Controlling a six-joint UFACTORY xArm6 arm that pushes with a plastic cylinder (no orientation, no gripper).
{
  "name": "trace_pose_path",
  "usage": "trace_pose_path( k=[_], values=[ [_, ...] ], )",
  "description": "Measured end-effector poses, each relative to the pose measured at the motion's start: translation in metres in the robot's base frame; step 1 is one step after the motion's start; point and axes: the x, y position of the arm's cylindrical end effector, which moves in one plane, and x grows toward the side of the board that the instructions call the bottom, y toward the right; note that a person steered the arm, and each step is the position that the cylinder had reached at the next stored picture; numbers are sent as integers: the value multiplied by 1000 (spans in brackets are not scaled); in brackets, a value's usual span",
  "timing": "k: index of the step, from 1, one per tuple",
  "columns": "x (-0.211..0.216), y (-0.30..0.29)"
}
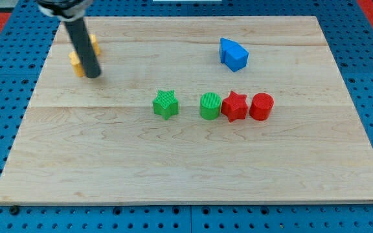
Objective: Push the blue triangle closer to the yellow hexagon
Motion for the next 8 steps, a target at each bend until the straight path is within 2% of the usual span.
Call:
trace_pose_path(
  k=[2,3,4,6,7,8],
  values=[
    [29,222],
    [-17,315],
    [-48,322],
    [-63,196],
    [-67,161],
    [-89,164]
  ],
)
